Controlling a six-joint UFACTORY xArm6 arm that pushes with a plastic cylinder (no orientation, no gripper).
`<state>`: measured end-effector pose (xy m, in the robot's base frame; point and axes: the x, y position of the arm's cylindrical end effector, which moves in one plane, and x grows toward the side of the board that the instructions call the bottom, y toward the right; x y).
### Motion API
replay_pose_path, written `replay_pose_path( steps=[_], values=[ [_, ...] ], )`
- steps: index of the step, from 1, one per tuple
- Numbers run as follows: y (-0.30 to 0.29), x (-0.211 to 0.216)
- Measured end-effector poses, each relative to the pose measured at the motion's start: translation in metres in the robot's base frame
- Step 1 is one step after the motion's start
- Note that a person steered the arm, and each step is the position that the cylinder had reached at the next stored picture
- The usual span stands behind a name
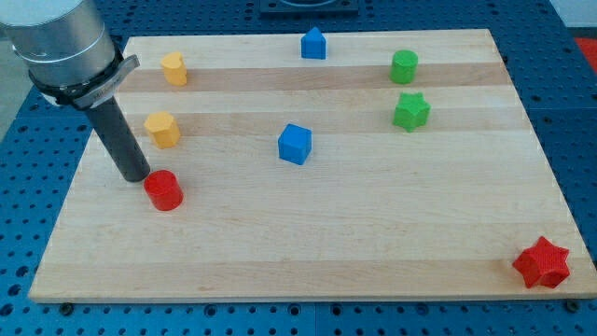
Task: Move the red circle slightly down
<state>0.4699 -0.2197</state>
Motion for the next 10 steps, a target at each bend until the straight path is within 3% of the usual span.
replay_pose_path(
  steps=[10],
  values=[
    [0.066,0.035]
  ],
)
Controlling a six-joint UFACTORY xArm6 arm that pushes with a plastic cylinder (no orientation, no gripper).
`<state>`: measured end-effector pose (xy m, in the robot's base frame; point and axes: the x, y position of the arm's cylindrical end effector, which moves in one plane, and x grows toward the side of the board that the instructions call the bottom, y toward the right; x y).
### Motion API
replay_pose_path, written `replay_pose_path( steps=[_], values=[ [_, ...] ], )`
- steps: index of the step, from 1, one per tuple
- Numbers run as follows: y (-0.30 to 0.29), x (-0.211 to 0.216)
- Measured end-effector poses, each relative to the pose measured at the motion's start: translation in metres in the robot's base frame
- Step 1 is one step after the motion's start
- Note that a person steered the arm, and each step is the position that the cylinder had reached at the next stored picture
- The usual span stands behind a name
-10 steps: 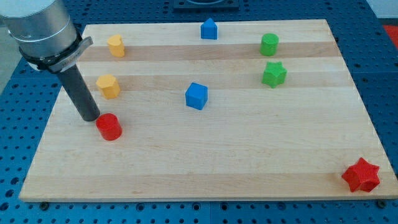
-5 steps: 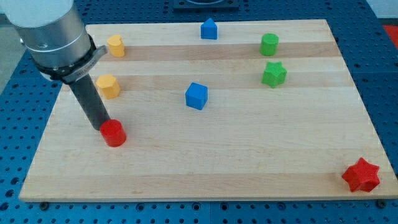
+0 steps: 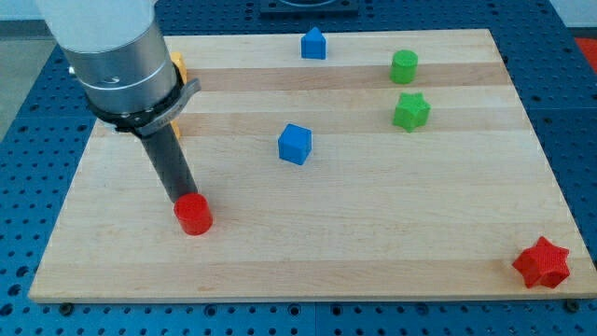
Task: Move the red circle slightly down
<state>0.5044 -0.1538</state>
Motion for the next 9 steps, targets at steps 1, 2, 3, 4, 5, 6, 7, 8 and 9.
replay_pose_path(
  steps=[1,2,3,4,5,6,7,8,9],
  values=[
    [0.0,0.01],
    [-0.013,0.023],
    [-0.014,0.023],
    [-0.014,0.025],
    [-0.014,0.027],
    [-0.014,0.032],
    [-0.014,0.038],
    [-0.011,0.046],
    [0.001,0.046]
  ],
)
